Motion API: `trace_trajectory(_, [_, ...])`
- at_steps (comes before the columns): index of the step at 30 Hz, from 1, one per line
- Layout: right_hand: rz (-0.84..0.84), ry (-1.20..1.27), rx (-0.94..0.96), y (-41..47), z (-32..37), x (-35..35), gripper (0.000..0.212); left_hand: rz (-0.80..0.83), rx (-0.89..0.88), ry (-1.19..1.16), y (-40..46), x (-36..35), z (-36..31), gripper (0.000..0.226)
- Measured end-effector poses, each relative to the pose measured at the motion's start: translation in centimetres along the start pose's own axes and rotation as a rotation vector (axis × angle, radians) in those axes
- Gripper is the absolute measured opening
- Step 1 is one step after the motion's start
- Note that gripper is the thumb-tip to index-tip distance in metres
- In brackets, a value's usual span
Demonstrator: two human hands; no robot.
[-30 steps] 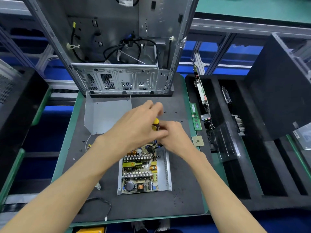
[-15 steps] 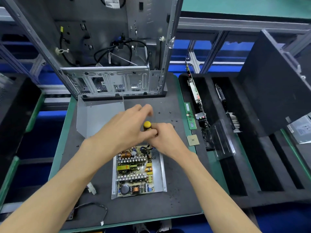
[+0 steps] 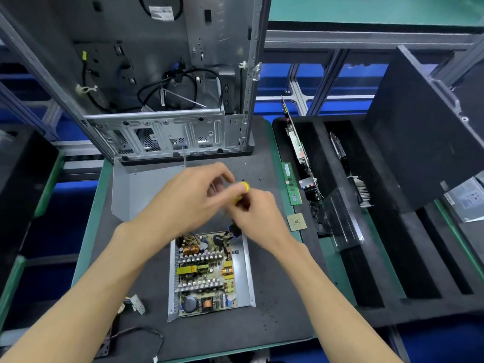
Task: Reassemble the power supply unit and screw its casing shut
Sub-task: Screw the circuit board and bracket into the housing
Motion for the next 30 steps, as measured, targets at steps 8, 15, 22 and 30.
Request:
trace_trajectory(8, [-0.407, 0.502, -0.370, -1.3, -6.7, 7.5, 0.022, -0.011, 0.287, -0.064, 6.3, -5.4, 6.8, 0.020])
trace_trajectory(15, [-0.420, 0.881, -0.671, -4.2, -12.3, 5.6, 0.021, 0.057, 0.384, 0.010, 10.0, -11.2, 10.2, 0.015])
trace_trajectory(22, [-0.408, 1.030, -0.721, -4.8, -13.8, 4.5, 0.020, -0.037, 0.374, 0.074, 11.0, -12.4, 11.2, 0.012])
trace_trajectory(30, [-0.442, 1.249, -0.676, -4.3, -13.1, 4.4, 0.029, -0.145, 0.506, -0.530, 8.6, -10.4, 9.7, 0.006])
Point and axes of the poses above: each hand's wrist, its own y-axis towards the middle knuckle, its own x-axis out of the back of the hand, z = x × y, the point moved 10 cm from there along y, towards the middle knuckle, and after that the axes turned 6 degrees about -y, right-handed, at the moved point
